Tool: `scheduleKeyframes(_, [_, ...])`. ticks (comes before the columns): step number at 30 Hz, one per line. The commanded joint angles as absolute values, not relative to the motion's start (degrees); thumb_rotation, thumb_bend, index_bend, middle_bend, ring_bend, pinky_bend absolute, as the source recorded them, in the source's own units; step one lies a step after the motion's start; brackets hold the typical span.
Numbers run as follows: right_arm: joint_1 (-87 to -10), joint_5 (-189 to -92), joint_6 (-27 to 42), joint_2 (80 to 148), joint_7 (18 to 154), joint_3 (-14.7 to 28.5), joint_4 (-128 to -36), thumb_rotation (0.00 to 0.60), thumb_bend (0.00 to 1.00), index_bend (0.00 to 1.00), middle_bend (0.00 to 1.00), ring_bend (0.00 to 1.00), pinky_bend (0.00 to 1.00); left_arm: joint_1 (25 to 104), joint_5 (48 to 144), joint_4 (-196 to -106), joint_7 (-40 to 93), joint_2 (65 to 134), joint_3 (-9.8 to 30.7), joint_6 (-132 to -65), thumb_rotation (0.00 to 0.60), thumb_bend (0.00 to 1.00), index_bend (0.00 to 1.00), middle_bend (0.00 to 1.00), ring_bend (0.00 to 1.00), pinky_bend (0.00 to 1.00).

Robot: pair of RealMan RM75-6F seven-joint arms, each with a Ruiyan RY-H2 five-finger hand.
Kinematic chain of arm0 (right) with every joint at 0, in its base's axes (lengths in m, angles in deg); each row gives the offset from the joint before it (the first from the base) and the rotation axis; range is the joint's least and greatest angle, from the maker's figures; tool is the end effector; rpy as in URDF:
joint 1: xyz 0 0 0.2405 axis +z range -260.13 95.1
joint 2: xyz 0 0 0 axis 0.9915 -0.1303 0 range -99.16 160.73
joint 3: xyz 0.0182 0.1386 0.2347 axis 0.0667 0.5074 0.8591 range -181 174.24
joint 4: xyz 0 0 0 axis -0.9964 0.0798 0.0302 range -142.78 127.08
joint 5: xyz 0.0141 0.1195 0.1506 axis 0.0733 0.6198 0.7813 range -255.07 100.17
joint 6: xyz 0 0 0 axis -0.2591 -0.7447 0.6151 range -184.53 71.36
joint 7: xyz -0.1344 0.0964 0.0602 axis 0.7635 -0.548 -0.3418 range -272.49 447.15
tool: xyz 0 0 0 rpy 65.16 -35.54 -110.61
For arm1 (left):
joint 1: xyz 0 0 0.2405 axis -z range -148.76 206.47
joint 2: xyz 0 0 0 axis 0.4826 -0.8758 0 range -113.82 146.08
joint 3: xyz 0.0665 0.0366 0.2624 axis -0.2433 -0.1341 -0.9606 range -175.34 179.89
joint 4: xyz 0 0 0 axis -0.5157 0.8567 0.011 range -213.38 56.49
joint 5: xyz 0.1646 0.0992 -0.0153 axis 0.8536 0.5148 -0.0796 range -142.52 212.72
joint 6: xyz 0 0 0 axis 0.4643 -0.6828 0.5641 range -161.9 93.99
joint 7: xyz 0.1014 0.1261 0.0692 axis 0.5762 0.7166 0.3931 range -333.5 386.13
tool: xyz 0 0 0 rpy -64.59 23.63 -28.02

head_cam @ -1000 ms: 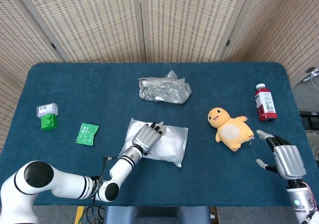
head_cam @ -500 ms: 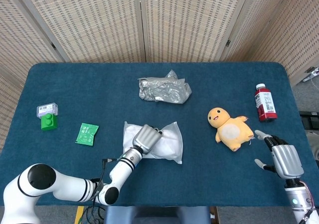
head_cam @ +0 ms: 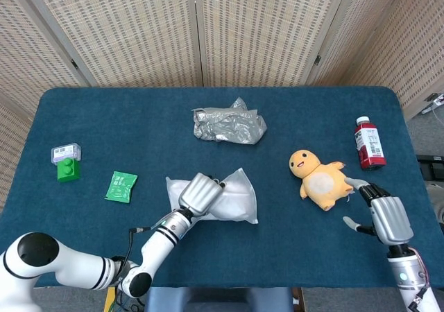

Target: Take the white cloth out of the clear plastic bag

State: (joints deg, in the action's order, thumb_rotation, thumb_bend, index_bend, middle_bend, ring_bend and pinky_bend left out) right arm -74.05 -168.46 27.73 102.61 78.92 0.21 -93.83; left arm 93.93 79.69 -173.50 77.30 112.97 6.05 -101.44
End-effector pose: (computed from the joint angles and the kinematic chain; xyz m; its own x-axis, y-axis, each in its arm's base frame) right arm -0.3013 -0.2348 0.1407 0.2424 -0.0026 0.9702 -0.9592 -0.1505 0.2393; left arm -0.0206 0.3563 -0.0625 0.7188 0.0688 0.6918 0.5868 -0.5937 -0.5507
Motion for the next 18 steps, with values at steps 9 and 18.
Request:
scheduleKeyframes(9, [-68.81, -170.02, 24.89, 105.13, 80.85, 2.88, -98.17, 0.6, 0.0, 0.48, 0.22, 0.16, 0.29, 91.97, 82.16, -181.42, 79.16, 108.59, 8.99, -104.6, 0.6, 0.0, 0.37, 0.56, 0.5, 0.61])
scheduleKeyframes(18, [-63.89, -168.72, 20.53, 109.15, 83.25, 5.05, -99.12, 0.6, 0.01, 0.5, 0.2, 0.13, 0.25, 91.98, 82.09, -185.34, 80.82, 106.18, 11.05, -104.75, 0.6, 0.0, 0.37, 0.56, 0.5, 0.61])
